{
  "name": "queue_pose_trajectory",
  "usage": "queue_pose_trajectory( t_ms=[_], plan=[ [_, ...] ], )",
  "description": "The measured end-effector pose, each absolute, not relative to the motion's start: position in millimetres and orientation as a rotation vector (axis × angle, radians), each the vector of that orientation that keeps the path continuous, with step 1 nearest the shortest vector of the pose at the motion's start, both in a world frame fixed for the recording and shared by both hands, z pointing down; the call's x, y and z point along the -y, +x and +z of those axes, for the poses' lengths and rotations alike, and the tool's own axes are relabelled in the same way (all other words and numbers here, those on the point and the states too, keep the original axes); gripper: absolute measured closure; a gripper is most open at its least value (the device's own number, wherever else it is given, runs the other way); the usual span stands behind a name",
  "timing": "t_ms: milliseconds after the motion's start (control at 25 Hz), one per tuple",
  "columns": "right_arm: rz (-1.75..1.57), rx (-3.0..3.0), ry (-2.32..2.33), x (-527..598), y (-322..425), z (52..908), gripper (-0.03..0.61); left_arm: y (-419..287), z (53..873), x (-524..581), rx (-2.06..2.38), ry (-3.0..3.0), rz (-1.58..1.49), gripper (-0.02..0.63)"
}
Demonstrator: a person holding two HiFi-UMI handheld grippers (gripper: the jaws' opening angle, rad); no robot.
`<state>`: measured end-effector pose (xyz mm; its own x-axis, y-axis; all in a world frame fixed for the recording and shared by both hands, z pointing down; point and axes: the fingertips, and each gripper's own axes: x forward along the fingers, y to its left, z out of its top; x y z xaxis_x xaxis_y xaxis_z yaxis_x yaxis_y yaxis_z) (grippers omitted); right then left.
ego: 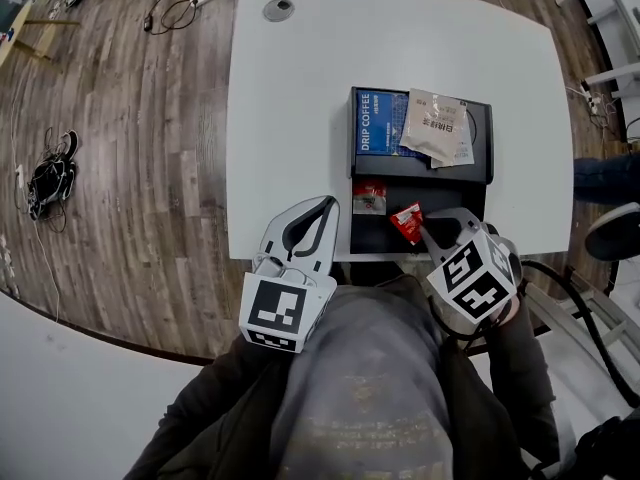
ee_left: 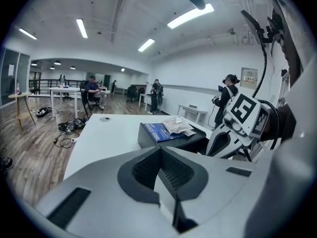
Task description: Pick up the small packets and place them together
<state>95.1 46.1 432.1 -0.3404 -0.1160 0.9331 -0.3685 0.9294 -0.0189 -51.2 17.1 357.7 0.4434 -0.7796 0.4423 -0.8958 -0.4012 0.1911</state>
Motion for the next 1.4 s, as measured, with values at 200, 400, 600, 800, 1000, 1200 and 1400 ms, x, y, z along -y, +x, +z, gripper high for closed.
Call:
queue_pose_trajectory(
  t_ms=[200, 400, 600, 800, 1000, 1200, 1400],
  plan=[
    [0.259, 1.989, 0.466, -34, 100, 388, 0.566, -42, 349, -16, 1.408, 2.347, 0.368, 0.611],
    [0.211, 2.042, 0.609, 7, 117, 343, 0.566, -32, 338, -8, 1.399, 2.393, 0.348, 0.611],
    [0.176, 2.030, 0.698, 64, 138, 325, 0.566, -40, 334, 7, 1.449, 2.360, 0.351, 0.611],
    [0.167, 1.970, 0.689, 101, 142, 343, 0.566, -47, 344, 18, 1.470, 2.304, 0.379, 0.611],
    [0.160, 1.938, 0.689, 115, 144, 357, 0.547, -55, 354, 26, 1.487, 2.256, 0.398, 0.611],
    [0.189, 1.964, 0.699, 119, 142, 359, 0.495, -55, 359, 30, 1.473, 2.242, 0.410, 0.611],
    [0.126, 1.959, 0.807, 128, 152, 345, 0.495, -54, 360, 27, 1.462, 2.250, 0.417, 0.611]
  ],
)
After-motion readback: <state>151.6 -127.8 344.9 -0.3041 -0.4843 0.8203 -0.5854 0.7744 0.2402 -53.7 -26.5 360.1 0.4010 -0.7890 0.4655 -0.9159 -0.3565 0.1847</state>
